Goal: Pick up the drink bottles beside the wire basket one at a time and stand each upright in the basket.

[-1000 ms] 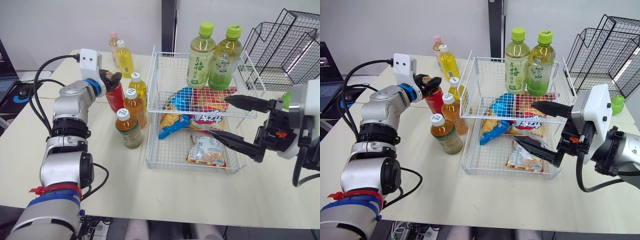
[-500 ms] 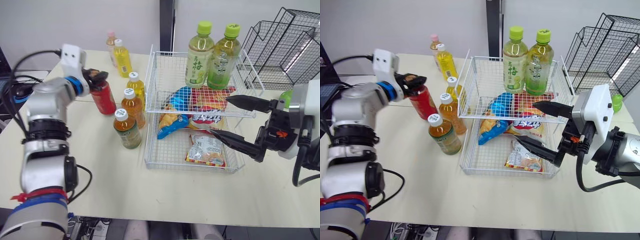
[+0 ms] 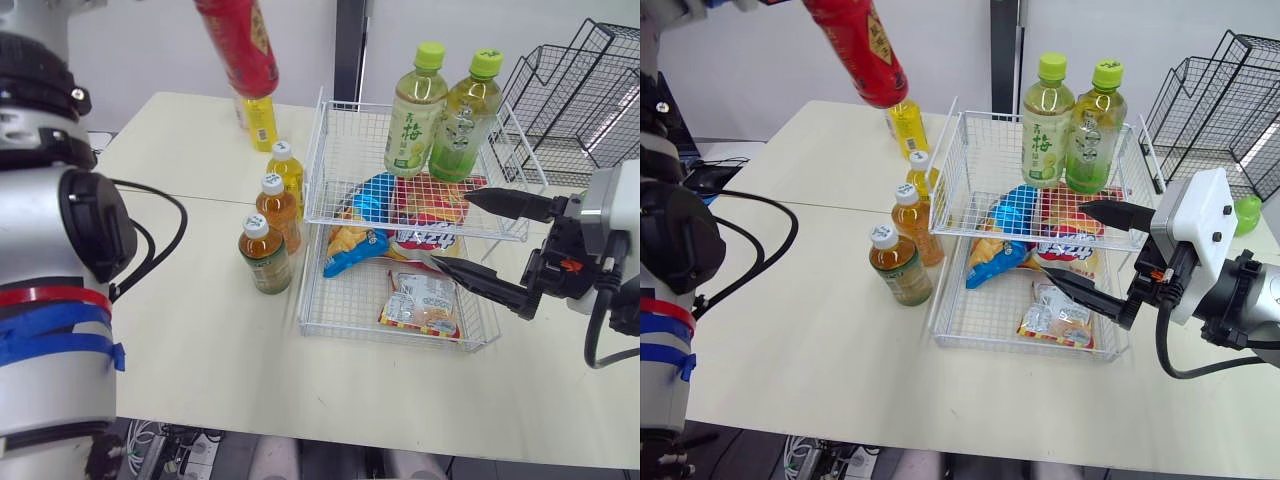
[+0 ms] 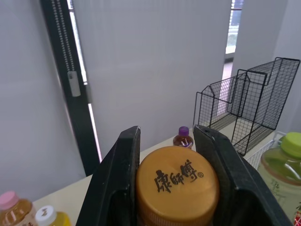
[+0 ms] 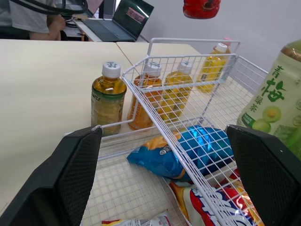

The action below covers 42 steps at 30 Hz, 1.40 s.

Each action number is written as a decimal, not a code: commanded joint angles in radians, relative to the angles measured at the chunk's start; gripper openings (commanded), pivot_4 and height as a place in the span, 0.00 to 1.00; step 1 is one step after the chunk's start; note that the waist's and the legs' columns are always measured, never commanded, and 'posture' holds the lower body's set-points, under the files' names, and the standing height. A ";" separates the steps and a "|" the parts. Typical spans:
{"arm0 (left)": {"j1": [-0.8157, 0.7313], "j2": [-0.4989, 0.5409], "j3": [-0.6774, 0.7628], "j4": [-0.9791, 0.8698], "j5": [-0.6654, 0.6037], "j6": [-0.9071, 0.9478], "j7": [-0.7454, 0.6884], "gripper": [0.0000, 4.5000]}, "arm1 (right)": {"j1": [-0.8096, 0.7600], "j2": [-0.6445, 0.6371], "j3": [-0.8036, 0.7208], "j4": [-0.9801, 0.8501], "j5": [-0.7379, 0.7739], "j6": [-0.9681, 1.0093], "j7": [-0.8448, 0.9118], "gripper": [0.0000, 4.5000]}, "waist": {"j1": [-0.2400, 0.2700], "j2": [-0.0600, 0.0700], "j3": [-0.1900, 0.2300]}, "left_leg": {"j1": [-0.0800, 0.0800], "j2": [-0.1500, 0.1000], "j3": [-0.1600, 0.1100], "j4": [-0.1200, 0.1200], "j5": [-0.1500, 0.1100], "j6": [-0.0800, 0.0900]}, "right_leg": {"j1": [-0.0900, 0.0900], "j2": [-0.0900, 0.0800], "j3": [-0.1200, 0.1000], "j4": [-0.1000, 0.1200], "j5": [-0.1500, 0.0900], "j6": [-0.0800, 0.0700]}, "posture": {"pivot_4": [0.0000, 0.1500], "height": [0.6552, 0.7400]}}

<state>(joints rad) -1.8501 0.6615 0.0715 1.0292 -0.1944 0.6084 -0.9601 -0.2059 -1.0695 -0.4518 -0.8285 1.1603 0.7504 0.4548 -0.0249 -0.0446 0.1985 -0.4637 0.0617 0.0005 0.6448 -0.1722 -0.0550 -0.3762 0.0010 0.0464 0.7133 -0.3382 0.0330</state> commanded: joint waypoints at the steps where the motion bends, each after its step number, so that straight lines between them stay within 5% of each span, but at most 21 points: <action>1: -0.112 -0.029 0.016 0.018 -0.009 -0.044 -0.036 0.31 | 0.006 -0.002 -0.042 -0.020 -0.011 -0.014 -0.015 1.00 | -0.006 0.000 0.000 | 0.000 0.000 0.000 0.000 0.000 0.000 | -0.001 0.000 0.000 0.000 0.000 0.000 | 1.00 0.94; 16: -0.054 -0.227 -0.007 0.109 0.023 -0.100 -0.116 0.31 | 0.060 -0.009 -0.113 -0.035 -0.019 -0.002 -0.056 1.00 | -0.007 0.001 0.000 | -0.003 0.000 0.001 0.000 0.000 0.000 | -0.004 0.000 0.001 0.002 0.000 0.000 | 1.00 0.94; 37: 0.046 -0.323 -0.028 0.148 0.102 -0.200 -0.116 0.31 | 0.105 -0.028 -0.204 -0.041 -0.003 0.017 -0.061 1.00 | -0.005 0.003 0.000 | -0.003 -0.001 0.001 0.001 0.001 0.000 | -0.003 0.000 0.001 0.002 0.000 0.000 | 1.00 0.94; 38: 0.045 -0.323 -0.027 0.146 0.103 -0.208 -0.116 0.47 | 0.103 -0.030 -0.201 -0.034 -0.009 0.016 -0.056 1.00 | -0.005 0.003 0.000 | -0.003 -0.001 0.001 0.001 0.001 0.000 | -0.003 0.000 0.001 0.002 0.000 0.000 | 1.00 0.94; 42: 0.027 -0.301 -0.022 0.135 0.101 -0.214 -0.151 0.72 | 0.092 -0.041 -0.195 -0.012 -0.017 0.016 -0.045 1.00 | -0.005 0.003 -0.001 | -0.003 -0.001 0.001 0.001 0.001 0.000 | -0.003 0.000 0.001 0.003 0.000 0.000 | 1.00 0.94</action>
<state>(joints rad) -1.7758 0.3415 0.0457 1.1962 -0.0909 0.4079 -1.0947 -0.0992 -1.0965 -0.6099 -0.8419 1.1483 0.7736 0.4109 -0.0302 -0.0419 0.1980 -0.4664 0.0607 0.0012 0.6455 -0.1716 -0.0550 -0.3795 0.0009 0.0474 0.7160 -0.3380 0.0328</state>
